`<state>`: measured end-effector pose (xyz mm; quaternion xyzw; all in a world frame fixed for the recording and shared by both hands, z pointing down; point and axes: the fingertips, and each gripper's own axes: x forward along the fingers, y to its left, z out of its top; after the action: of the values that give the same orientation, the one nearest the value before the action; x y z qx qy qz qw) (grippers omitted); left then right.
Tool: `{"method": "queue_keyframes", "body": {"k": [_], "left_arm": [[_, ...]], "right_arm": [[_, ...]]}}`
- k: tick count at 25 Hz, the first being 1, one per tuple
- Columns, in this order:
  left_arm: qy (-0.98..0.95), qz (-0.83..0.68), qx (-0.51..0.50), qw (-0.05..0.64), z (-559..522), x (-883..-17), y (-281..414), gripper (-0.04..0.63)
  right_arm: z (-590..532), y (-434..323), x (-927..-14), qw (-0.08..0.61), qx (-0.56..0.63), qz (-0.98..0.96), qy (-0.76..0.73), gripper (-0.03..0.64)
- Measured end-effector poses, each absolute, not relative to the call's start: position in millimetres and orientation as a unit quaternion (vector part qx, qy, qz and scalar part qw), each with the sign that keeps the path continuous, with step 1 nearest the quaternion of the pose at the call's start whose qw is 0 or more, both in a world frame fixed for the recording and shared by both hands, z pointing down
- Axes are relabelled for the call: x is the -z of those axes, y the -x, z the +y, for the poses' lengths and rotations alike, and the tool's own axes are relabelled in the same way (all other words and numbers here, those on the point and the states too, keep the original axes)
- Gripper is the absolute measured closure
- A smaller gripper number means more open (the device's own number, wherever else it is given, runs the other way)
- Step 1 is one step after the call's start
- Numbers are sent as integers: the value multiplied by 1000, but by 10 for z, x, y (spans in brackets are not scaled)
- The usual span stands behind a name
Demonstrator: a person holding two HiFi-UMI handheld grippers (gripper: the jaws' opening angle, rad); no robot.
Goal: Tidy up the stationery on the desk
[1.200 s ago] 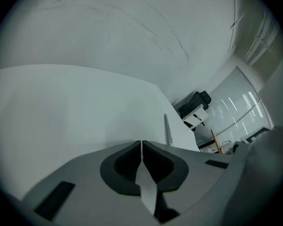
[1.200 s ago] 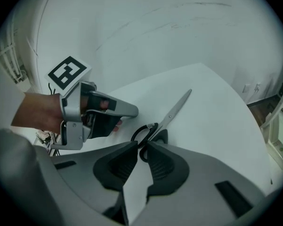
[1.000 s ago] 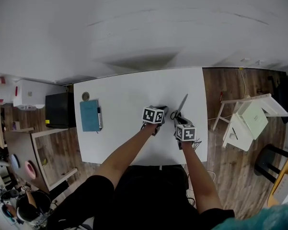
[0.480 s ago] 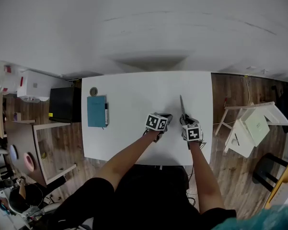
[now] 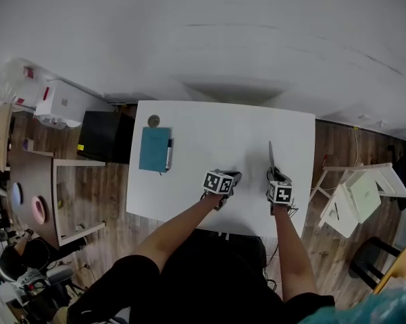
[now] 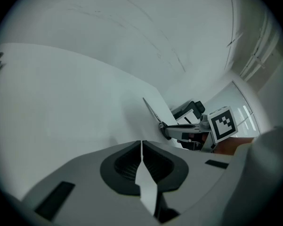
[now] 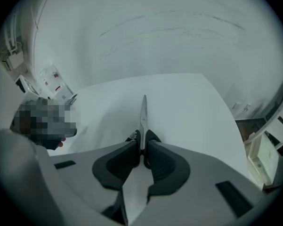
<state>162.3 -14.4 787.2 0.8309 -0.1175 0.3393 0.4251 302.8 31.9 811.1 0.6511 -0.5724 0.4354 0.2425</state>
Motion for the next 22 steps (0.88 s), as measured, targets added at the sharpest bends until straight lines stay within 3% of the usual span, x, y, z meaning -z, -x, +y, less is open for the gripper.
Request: {"method": "queue_keyframes", "body": {"k": [8,22], "left_arm": [[-841,-129,-303,430,-168,-7620,-1050,574],[-842,-206,-286,409,-655,-7542,477,574]], "right_arm": [[221,-2220,-7893,161,-453,-541,-690,528],[-309,-407,-7800,147,-486,-559,-656,526]]}}
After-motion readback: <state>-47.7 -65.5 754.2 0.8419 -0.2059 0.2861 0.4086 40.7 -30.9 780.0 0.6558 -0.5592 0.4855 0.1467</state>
